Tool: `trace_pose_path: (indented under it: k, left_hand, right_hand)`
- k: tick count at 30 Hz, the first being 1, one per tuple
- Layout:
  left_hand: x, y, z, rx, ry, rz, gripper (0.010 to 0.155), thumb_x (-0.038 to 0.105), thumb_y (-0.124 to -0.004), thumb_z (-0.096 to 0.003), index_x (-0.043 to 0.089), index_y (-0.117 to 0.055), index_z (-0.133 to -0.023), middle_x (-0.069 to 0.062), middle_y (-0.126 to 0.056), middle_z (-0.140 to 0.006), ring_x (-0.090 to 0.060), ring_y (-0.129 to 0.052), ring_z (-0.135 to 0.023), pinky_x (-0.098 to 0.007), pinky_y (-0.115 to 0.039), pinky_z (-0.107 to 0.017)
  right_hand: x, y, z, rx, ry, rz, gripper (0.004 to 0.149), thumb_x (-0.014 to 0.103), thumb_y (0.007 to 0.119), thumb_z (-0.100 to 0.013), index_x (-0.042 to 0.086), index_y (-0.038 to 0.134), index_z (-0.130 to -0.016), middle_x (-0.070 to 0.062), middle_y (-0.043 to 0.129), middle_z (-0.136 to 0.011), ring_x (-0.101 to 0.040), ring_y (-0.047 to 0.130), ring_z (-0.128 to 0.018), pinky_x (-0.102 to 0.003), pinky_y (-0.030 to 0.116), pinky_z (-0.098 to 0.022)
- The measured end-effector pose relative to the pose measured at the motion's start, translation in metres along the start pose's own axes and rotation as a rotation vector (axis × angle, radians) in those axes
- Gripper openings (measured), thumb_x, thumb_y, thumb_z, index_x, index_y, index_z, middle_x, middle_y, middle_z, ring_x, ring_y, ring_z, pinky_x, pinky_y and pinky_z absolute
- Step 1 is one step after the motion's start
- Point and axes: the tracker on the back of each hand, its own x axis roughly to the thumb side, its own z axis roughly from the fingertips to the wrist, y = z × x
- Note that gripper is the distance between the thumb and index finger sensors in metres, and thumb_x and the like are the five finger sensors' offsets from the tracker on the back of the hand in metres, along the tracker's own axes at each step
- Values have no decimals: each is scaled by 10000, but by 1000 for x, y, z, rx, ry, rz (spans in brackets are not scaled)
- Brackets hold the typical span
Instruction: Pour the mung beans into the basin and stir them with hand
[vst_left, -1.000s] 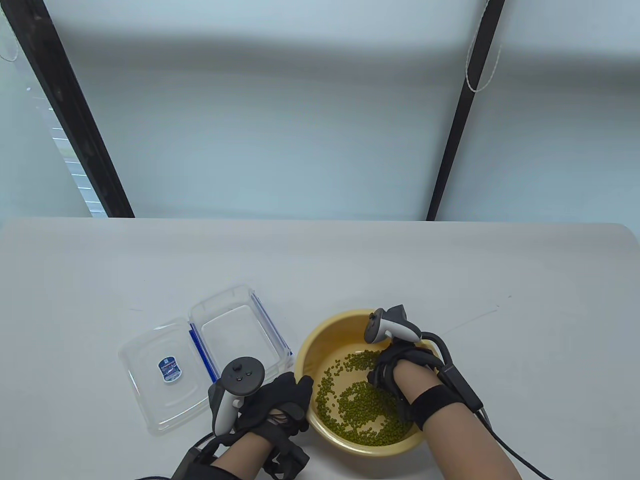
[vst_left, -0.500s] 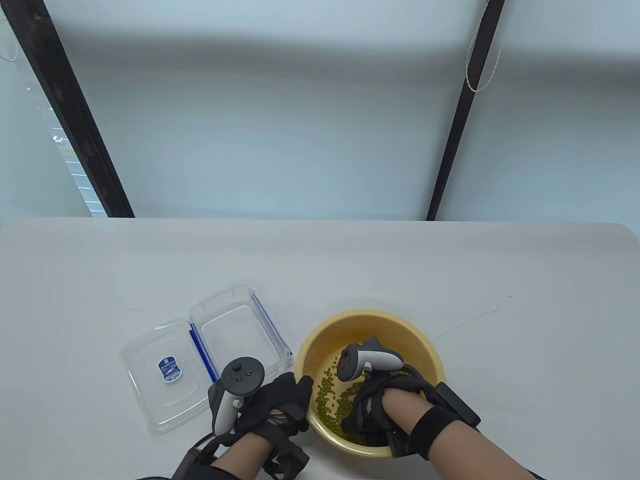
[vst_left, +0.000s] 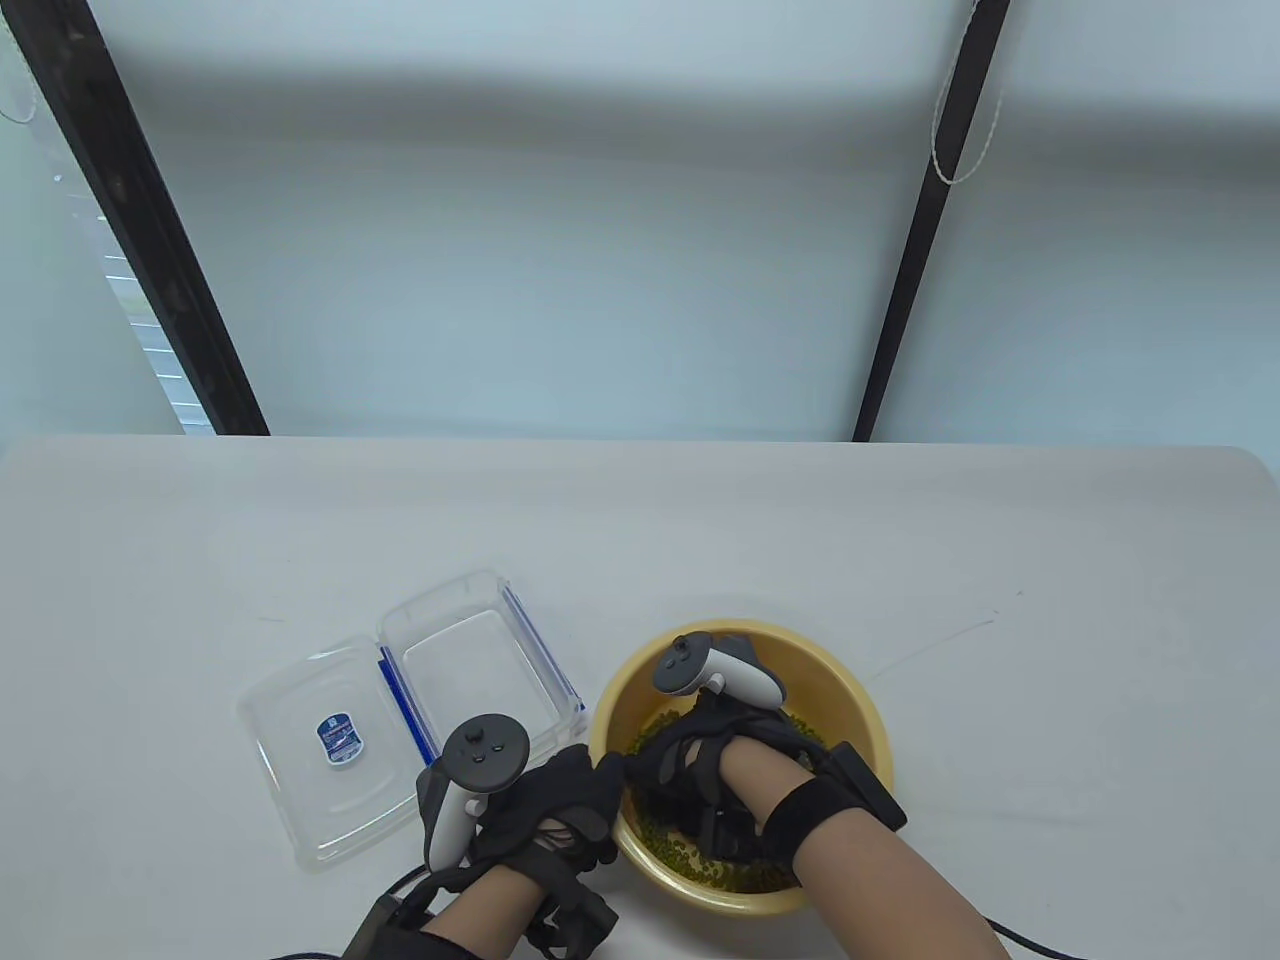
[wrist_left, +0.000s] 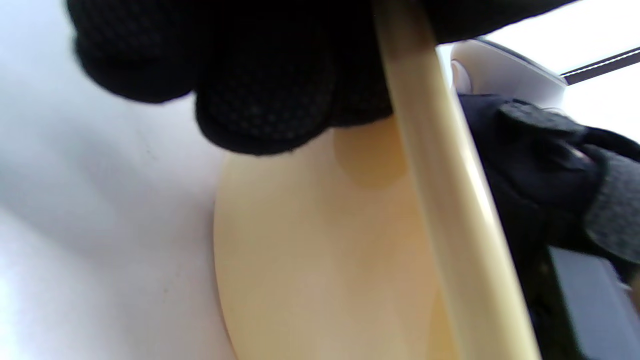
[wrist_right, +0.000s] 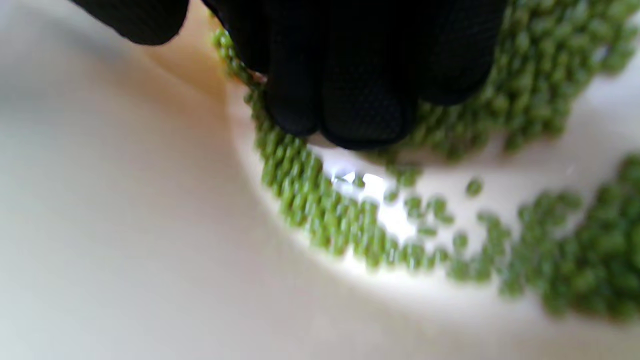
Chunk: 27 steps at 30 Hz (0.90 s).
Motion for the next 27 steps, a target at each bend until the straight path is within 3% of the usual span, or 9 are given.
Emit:
trace_pose_path:
  k: [6,9,15,19,27]
  left_hand:
    - [0,0,0,-1,0,1,646,514,-630,-589,-36,-588,-924,32,-957,-524,-124,-1047,-363,-332,-920,-305]
    - [1,0,1,4,9,-4,646,514,-630,-590,-36,-591,-926,32,-958,-525,-125,-1048,-363,-332,-920,-304]
    - [2,-2,1,6,14,-9,644,510,-628,-590,-40,-591,-925,29,-960,-527,-127,-1049,-364,-334,-920,-303]
    - [1,-2,1,5,14,-4,643,510,-628,-591,-38,-592,-926,27,-961,-527,-130,-1049,-364,-335,-920,-305]
    - [2,-1,1,-3,11,-5,643,510,-626,-591,-38,-591,-926,27,-961,-529,-131,-1049,-366,-335,-920,-305]
  right_hand:
    - [-26,-29,10,-263,204,167,655,562,654,-471,154,559,-974,-1,853,-814,-247,957,-593,-404,783,-507]
    - [-44,-37,19,-312,291,280,643,561,657,-466,142,611,-951,-1,881,-790,-245,976,-567,-404,799,-487]
    - [-54,-20,35,-76,377,410,653,561,649,-474,87,654,-923,-28,909,-775,-227,1005,-521,-361,824,-457]
    - [-45,9,41,48,300,462,640,558,657,-465,82,711,-889,-29,939,-741,-231,1013,-493,-366,828,-443]
    - [-20,40,42,149,81,422,633,569,657,-460,121,705,-904,-12,921,-766,-231,994,-536,-378,814,-478]
